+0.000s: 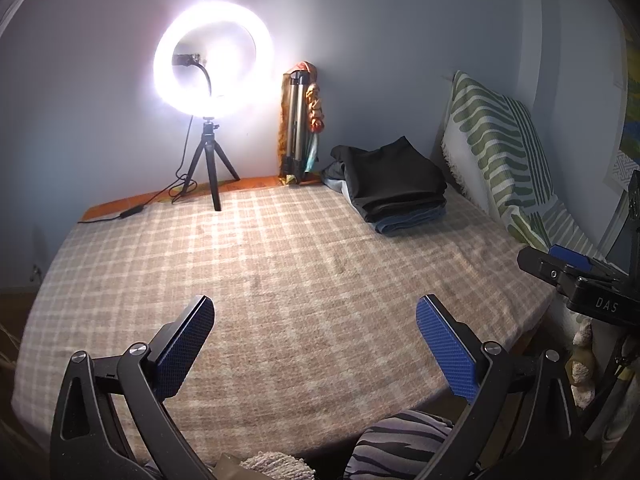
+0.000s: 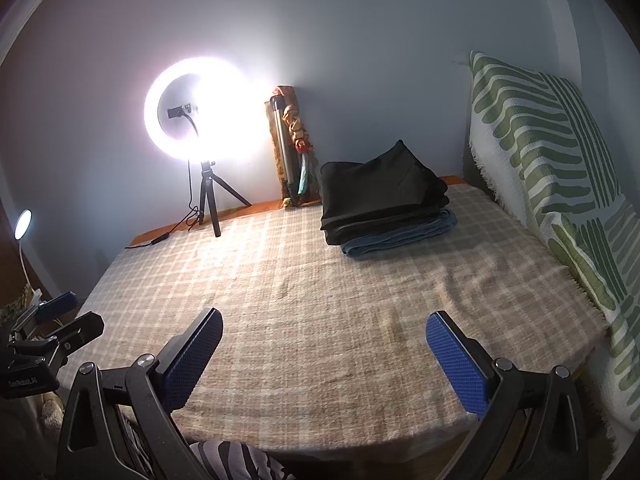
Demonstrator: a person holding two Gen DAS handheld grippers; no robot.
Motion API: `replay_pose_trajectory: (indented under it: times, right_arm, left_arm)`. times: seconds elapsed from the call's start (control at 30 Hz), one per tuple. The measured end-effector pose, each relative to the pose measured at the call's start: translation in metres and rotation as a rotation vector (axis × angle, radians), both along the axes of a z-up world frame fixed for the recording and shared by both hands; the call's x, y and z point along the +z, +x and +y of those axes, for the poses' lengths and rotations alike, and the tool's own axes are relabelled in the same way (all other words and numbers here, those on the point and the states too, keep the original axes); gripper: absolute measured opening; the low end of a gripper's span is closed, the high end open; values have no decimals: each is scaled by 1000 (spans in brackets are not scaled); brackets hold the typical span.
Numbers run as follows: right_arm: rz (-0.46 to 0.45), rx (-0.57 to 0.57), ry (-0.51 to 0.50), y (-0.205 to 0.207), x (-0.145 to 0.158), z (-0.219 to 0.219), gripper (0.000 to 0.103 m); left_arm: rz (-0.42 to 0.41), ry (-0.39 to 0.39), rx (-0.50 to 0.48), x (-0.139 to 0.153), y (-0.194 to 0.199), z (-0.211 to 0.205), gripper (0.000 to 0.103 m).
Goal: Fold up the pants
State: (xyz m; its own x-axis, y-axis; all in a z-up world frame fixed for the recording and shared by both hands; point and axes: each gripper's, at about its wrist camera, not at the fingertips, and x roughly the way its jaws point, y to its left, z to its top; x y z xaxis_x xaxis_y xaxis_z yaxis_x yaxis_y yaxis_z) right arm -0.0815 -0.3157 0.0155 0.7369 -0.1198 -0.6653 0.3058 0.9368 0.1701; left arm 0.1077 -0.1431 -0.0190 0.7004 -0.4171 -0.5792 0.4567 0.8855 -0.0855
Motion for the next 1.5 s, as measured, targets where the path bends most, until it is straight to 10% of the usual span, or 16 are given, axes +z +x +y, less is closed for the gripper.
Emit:
replay_pose_trajectory:
  times: [1.5]
  right_arm:
    - [15, -2, 26, 3, -7, 1, 103]
  left_arm:
    - [16, 0, -20, -3, 3, 0, 101]
